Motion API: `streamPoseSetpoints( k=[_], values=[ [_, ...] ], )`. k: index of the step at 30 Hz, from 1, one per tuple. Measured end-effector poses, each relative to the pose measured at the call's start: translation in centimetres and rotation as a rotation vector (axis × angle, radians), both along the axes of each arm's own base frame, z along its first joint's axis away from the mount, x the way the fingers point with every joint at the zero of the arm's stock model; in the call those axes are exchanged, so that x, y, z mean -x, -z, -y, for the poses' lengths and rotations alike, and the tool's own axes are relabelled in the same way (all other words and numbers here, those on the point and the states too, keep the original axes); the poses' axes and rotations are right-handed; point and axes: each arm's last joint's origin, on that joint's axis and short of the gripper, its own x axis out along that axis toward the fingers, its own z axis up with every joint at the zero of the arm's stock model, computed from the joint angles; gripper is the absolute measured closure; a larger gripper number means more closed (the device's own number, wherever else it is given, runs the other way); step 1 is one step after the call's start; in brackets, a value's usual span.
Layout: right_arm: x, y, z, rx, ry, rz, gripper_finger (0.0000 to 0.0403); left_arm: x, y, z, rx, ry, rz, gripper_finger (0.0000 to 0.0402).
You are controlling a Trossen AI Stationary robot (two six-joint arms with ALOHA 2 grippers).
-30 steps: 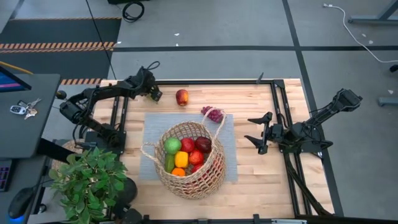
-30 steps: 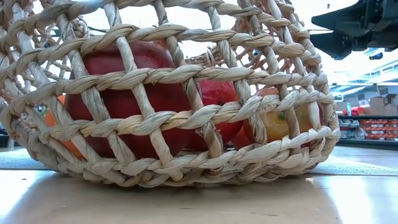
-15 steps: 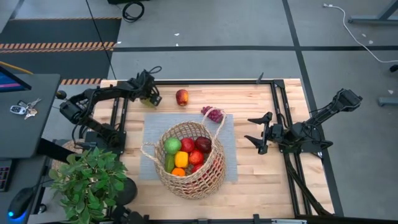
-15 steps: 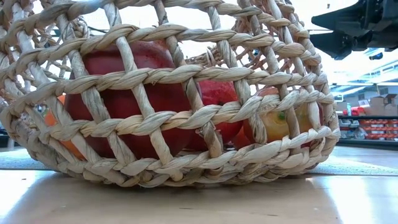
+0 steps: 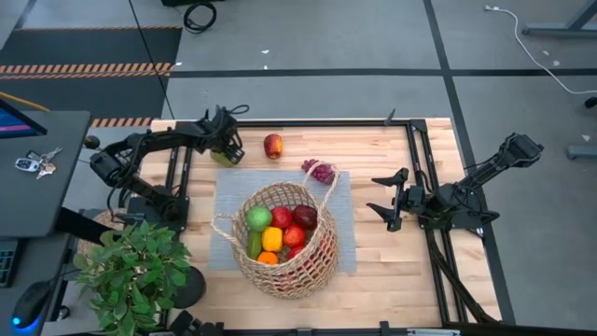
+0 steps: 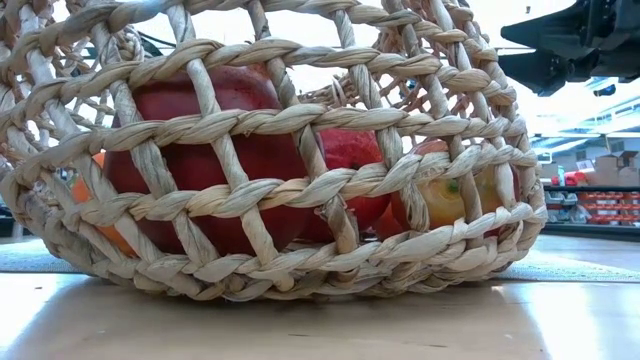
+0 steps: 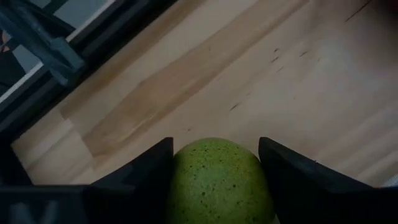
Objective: Build produce basket
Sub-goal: Put the green pear into the brown basket
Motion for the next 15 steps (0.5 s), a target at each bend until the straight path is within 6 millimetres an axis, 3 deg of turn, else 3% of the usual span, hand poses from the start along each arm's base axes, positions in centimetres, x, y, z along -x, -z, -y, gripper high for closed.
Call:
streamPoseSetpoints(
  k=[15],
  values=[
    [0.00, 0.00, 0.00, 0.000, 0.000, 0.000, 0.0041, -0.15, -0.18, 0.15, 0.005, 0.007, -0.011, 0.0171]
  ],
)
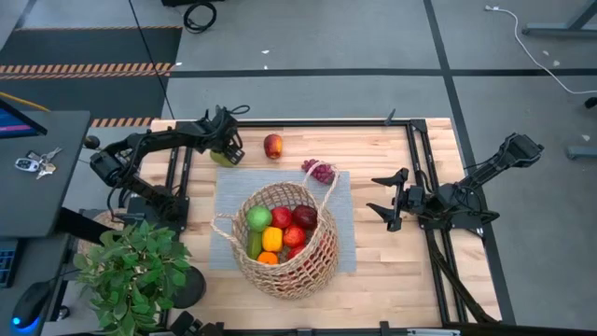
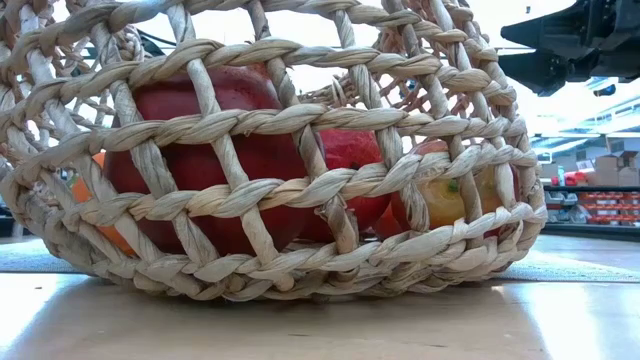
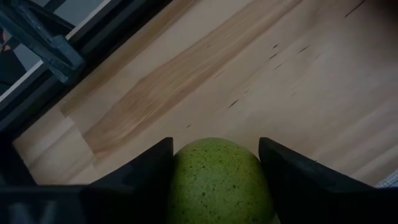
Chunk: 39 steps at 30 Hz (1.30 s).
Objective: Build produce basket
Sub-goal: Put the green pear into the brown basket
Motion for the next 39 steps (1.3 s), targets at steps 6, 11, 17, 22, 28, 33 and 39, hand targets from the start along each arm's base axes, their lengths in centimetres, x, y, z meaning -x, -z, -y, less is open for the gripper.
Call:
streamPoseSetpoints(
  k=[6, 11, 17, 22, 28, 33, 39],
  values=[
    [0.0, 0.0, 0.0, 0.000, 0.000, 0.000, 0.0041, -0.1, -0.1, -0.1, -0.014, 0.019, 0.000, 0.0172],
    [0.0, 0.0, 0.0, 0.000, 0.000, 0.000, 0.0041, -0.3, -0.2, -0.3, -0.043, 0.045, 0.009, 0.0173],
    [0.0, 0.0, 0.0, 0.000, 0.000, 0.000, 0.0041, -0.8, -0.8, -0.8, -0.117, 0.066, 0.065, 0.0173],
    [0.0, 0.0, 0.0, 0.000, 0.000, 0.000, 0.0041, -1.2, -1.9, -0.3, -0.136, 0.114, 0.136, 0.0173],
    [0.0, 0.0, 0.0, -0.001, 0.000, 0.000, 0.0041, -1.4, -4.4, 0.8, -0.183, 0.178, 0.267, 0.0173],
    [0.0, 0.0, 0.0, 0.000, 0.000, 0.000, 0.0041, -1.6, -6.8, 1.9, -0.217, 0.216, 0.425, 0.0169],
    [0.0, 0.0, 0.0, 0.000, 0.000, 0.000, 0.0041, -2.1, -8.4, 3.5, -0.161, 0.278, 0.607, 0.0171]
  ],
)
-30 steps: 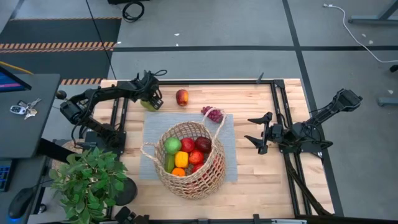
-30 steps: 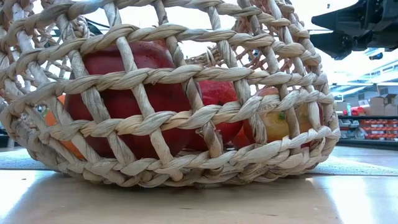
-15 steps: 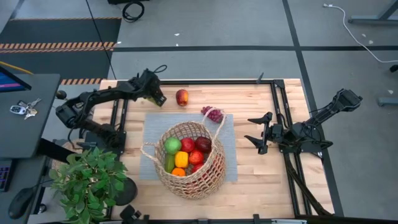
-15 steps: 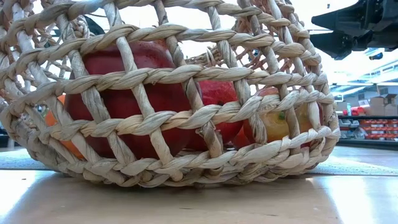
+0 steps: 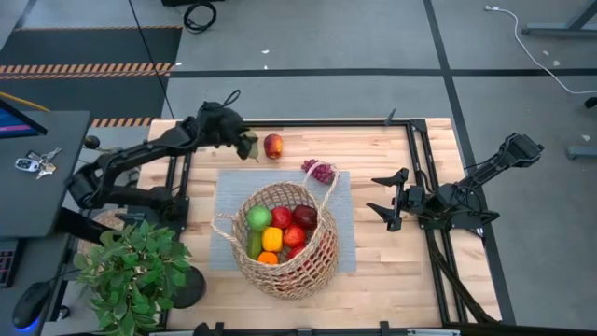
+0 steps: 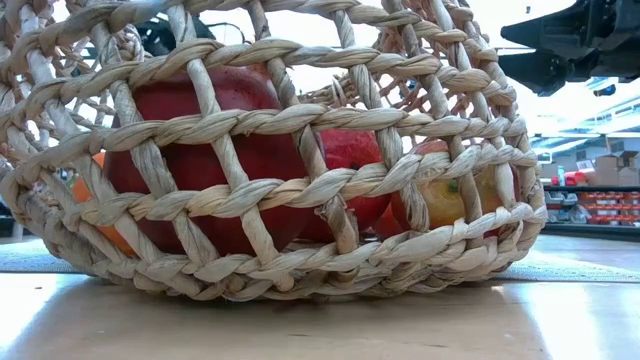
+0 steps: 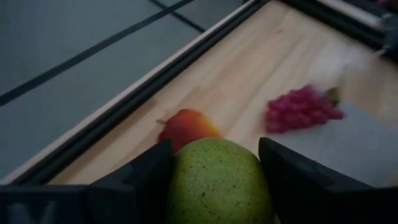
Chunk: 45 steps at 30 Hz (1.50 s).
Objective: Build produce basket
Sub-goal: Put the green pear into the brown basket
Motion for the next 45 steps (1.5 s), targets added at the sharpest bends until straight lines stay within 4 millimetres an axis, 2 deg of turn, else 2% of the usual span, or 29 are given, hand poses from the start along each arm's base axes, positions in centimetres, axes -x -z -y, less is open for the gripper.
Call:
streamPoseSetpoints(
  k=[14, 21, 30, 39, 45],
  values=[
    [0.0, 0.0, 0.0, 0.000, 0.000, 0.000, 0.0041, -1.8, -2.8, 3.5, 0.135, 0.169, 0.291, 0.0171],
    [0.0, 0.0, 0.0, 0.000, 0.000, 0.000, 0.0041, -2.4, -4.6, 6.3, 0.233, 0.325, 0.429, 0.0171],
    [0.0, 0.0, 0.0, 0.000, 0.000, 0.000, 0.0041, -3.7, -5.1, 9.6, 0.264, 0.488, 0.467, 0.0170],
    [0.0, 0.0, 0.0, 0.000, 0.000, 0.000, 0.0041, -4.2, -5.2, 11.6, 0.235, 0.594, 0.453, 0.0170],
    [0.0, 0.0, 0.0, 0.000, 0.000, 0.000, 0.0041, -4.4, -5.2, 12.2, 0.231, 0.629, 0.455, 0.0170]
  ],
)
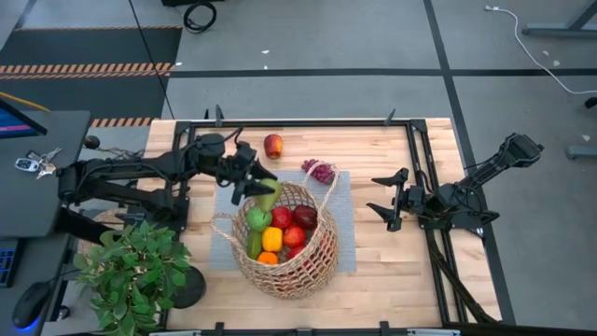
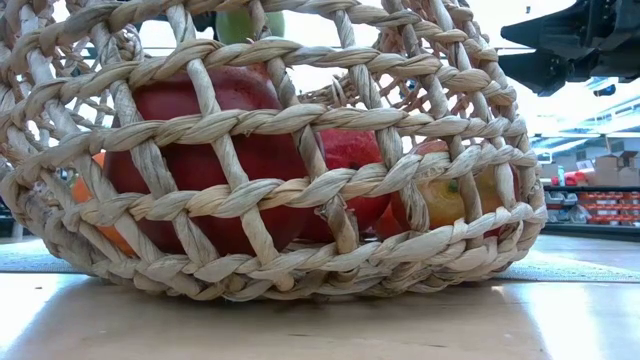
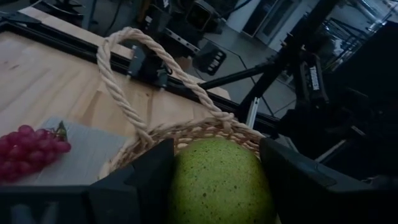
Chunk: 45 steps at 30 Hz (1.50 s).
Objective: Build produce basket
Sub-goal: Put the green pear into the brown basket
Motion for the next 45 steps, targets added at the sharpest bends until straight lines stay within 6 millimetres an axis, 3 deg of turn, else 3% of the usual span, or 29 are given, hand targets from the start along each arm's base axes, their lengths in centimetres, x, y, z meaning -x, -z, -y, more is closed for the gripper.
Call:
streamPoseSetpoints(
  k=[11, 17, 23, 36, 45],
  values=[
    [0.0, 0.0, 0.0, 0.000, 0.000, 0.000, 0.0041, -0.2, -1.2, -0.1, 0.146, -0.063, 0.087, 0.0170],
    [0.0, 0.0, 0.0, 0.000, 0.000, 0.000, 0.0041, -0.6, -3.0, 1.1, 0.057, -0.011, 0.145, 0.0170],
    [0.0, 0.0, 0.0, 0.000, 0.000, -0.001, 0.0041, -0.9, -5.9, 1.6, -0.291, -0.045, 0.092, 0.0170],
    [0.0, 0.0, 0.0, 0.000, 0.000, 0.000, 0.0041, -1.0, -6.0, 3.5, -0.907, 0.110, 0.165, 0.0170],
    [0.0, 0.0, 0.0, 0.000, 0.000, 0.000, 0.0041, -1.0, -6.0, 5.8, -1.528, 0.322, 0.349, 0.0170]
  ],
)
